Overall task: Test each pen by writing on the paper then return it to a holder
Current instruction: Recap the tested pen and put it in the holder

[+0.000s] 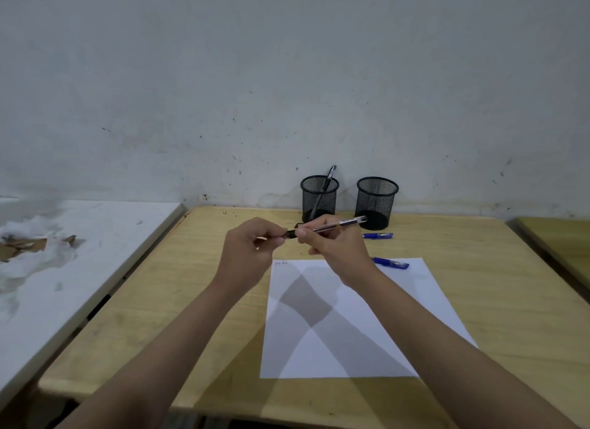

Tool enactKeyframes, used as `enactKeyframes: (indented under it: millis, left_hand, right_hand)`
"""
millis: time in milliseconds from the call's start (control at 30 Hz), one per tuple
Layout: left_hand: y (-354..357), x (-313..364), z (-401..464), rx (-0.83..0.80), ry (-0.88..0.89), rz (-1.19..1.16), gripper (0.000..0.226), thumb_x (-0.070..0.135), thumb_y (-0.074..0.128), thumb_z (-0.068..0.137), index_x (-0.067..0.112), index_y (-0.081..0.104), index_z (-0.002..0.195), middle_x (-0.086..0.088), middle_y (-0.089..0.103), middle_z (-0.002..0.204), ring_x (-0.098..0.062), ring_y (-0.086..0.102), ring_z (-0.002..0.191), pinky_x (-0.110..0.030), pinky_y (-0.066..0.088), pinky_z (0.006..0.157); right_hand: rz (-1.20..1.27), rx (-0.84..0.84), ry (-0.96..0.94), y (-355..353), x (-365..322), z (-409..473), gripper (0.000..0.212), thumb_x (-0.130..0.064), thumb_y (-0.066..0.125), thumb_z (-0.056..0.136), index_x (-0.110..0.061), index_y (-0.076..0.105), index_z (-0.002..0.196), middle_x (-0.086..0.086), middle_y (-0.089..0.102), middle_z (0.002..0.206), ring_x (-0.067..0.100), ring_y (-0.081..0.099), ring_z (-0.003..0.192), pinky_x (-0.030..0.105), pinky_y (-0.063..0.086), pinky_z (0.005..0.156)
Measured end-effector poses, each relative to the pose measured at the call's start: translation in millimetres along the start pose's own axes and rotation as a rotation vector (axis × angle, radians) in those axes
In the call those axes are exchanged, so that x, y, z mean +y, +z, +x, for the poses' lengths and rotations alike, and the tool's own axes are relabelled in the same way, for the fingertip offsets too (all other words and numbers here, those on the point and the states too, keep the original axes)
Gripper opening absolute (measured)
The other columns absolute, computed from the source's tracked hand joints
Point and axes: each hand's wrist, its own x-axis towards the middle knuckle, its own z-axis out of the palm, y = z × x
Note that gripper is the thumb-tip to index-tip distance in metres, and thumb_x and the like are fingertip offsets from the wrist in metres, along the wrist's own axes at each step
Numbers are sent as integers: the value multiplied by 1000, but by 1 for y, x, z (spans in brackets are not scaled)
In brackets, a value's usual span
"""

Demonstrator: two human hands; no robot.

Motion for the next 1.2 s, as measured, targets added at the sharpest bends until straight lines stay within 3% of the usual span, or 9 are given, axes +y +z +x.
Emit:
enactKeyframes:
  millis: [233,400,500,600,700,867,1000,1100,1200]
  left_hand:
    - [-7,19,1,-19,110,54,23,-8,67,74,15,68,72,15,67,71,-8,61,72,-14,44,63]
    - [-3,22,13,18,149,114,16,-4,68,76,12,70,78,6,67,80,-11,63,76,-21,50,68]
    - [-4,16,17,28,157,180,15,0,68,77,15,70,80,4,69,82,-7,62,79,-16,47,70]
    - [-3,12,20,-3,167,219,14,0,68,77,13,71,81,3,68,80,-5,59,80,-7,40,71]
    - [1,14,23,-26,183,208,14,-1,67,78,12,71,82,2,68,79,-6,59,79,-7,42,71]
    - [8,17,35,-30,228,158,15,2,67,80,13,71,89,2,69,84,-4,61,80,-12,46,75]
    - [18,14,49,1,212,167,39,17,67,83,14,57,121,8,61,109,-1,56,100,-8,40,88]
    - [29,0,66,-53,131,250,52,32,63,84,13,48,131,0,56,126,-12,50,117,-25,39,99]
    - [42,-22,91,-125,58,395,63,46,53,81,14,43,135,-3,51,135,-19,45,125,-45,34,107]
  right_hand:
    - [90,37,-21,4,-13,-13,6,-10,70,82,-5,66,81,1,67,68,8,64,66,23,53,58]
    - [-96,58,271,12,-24,-14,43,-42,67,82,1,67,87,4,68,71,3,60,61,26,53,58]
    - [-431,104,-70,6,-24,-15,31,-33,74,79,-4,66,73,7,66,63,5,57,53,25,48,57]
    - [-707,133,-527,-8,-24,-4,17,-22,77,73,-11,65,76,2,63,71,14,55,70,25,45,66]
    - [-911,46,-595,-21,-24,12,19,-21,78,71,-14,67,85,-1,66,84,21,55,82,34,45,75]
    - [-921,-24,-598,-34,-30,25,19,-9,71,72,-12,72,90,1,73,85,23,65,79,40,53,73]
    - [-868,25,-453,-47,-38,43,48,-9,71,78,-23,59,123,0,70,87,12,62,74,27,51,75]
    - [-663,6,-310,-57,-46,64,79,-6,69,81,-36,29,142,8,62,77,19,61,60,20,50,61]
    - [-534,60,-302,-65,-51,92,83,-2,66,82,-35,20,143,9,63,76,17,69,61,18,54,61]
